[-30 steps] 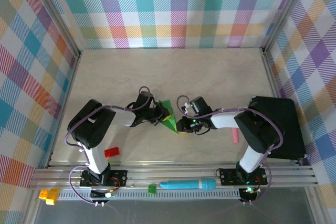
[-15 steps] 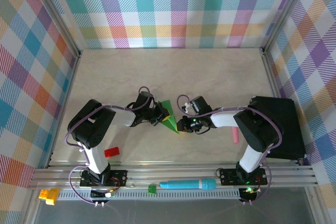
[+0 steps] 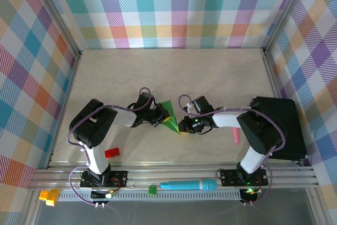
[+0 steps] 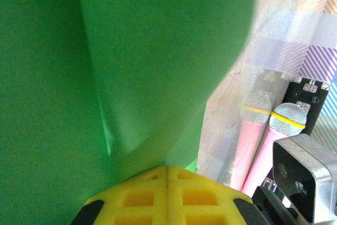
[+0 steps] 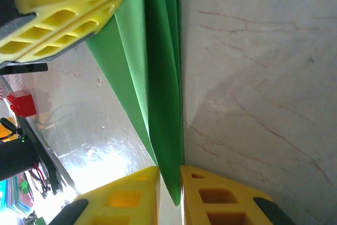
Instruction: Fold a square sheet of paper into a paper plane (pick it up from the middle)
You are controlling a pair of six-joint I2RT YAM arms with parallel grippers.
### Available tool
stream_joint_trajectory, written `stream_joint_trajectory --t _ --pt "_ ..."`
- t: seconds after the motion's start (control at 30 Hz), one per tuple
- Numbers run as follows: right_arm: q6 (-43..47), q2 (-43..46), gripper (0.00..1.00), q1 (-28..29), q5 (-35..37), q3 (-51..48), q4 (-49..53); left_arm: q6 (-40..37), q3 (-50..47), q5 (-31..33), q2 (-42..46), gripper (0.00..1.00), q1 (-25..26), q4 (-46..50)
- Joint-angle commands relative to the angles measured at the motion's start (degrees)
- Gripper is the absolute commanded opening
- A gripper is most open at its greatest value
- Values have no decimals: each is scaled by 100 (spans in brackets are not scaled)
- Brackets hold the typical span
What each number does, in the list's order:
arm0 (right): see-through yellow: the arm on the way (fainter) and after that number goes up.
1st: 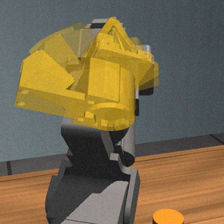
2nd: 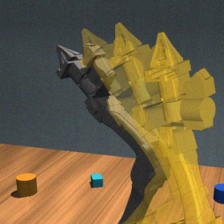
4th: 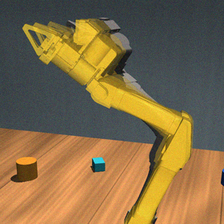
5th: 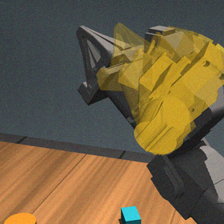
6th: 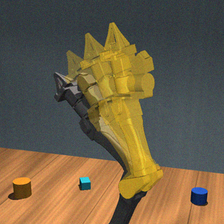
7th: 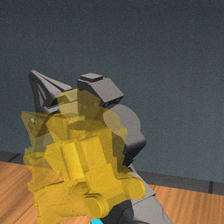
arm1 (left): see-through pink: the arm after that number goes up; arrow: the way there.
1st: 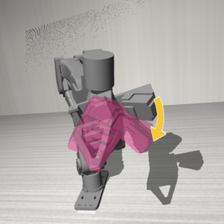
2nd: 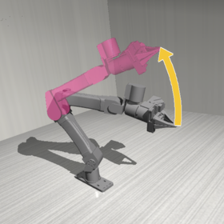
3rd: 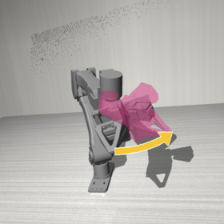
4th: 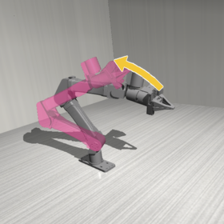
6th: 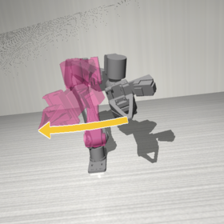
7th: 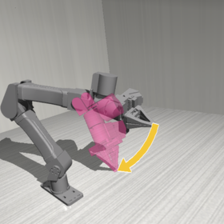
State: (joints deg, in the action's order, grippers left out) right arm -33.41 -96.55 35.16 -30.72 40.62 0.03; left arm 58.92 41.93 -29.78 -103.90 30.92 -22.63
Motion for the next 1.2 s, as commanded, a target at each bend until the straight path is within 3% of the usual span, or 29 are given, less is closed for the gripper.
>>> stream_joint_trajectory --t 0.0,0.47,0.6,0.8,1.17 --pt "187 94 16 -35 -117 94 326 -64 105 -41 -17 5 -59 54" --pt "188 -62 15 -35 0 189 443 -82 151 -138 -62 5 -59 12" --pt "203 310 22 -35 251 210 434 -73 149 -147 -65 5 -59 -4" --pt "261 466 44 -36 849 683 1025 -91 174 -152 -49 5 -59 31" --pt "308 -510 43 -35 651 1547 1405 -91 160 -142 -42 6 -60 57"
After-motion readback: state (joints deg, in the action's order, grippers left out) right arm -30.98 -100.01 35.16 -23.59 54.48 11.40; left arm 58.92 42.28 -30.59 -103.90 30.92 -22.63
